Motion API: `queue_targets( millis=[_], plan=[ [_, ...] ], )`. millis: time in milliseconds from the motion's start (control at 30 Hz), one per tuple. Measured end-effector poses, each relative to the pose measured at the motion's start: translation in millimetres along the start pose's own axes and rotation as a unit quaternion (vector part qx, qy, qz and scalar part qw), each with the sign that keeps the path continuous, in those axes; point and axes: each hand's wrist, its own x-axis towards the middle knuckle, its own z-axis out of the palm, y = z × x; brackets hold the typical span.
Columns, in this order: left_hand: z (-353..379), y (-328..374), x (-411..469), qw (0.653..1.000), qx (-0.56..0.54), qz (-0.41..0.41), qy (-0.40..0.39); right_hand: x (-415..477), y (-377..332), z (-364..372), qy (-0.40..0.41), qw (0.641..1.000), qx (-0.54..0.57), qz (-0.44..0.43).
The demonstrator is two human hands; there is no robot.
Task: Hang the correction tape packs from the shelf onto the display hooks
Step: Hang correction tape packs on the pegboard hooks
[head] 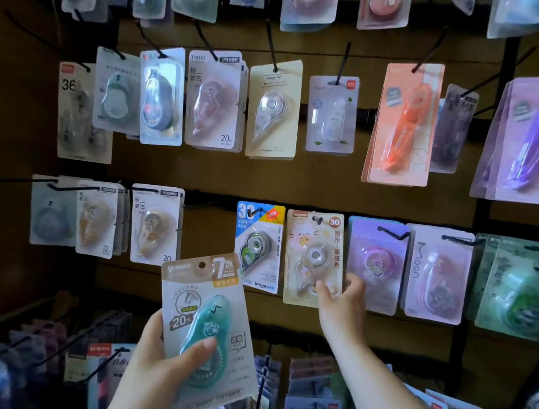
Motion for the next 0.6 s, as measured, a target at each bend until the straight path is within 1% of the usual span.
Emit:
queue_targets(
  millis=[33,100,167,200,233,300,367,400,500,600],
  plan=[
    [1,-3,1,1.000,0.017,0.003,-0.002,-8,4,-3,0.017,1.000,-0.007,-0.022],
    [1,-8,2,1.000,0.012,0.000,-0.009,-23,7,-9,0.032,0.998,0.002,-0.062],
    [5,-7,-1,1.000,0.019,-0.008,-0.010,-36,4,-15,0.026,0.995,0.027,-0.091],
    [8,-3,-3,1.000,0.010,-0.010,-0.012,-41,1,-17,0.008,0.994,0.036,-0.100],
    [11,-1,-5,1.000,0.004,-0.011,-0.018,-45,-4,-19,-0.027,0.993,0.045,-0.106],
    [12,-3,-6,1.000,0.006,-0.001,-0.022,-54,-16,-23,-0.144,0.983,0.070,-0.087],
    [12,-7,-7,0.999,0.001,-0.013,-0.034,-63,-27,-26,-0.258,0.960,0.096,-0.045],
    [14,-6,-9,0.999,0.002,-0.016,-0.036,-67,-30,-29,-0.294,0.950,0.101,-0.032],
    [22,1,-19,0.999,0.014,-0.010,-0.050,-76,-33,-31,-0.348,0.931,0.106,-0.039],
    [26,7,-26,0.998,0.020,-0.017,-0.058,-81,-35,-36,-0.367,0.923,0.109,-0.035]
  ],
)
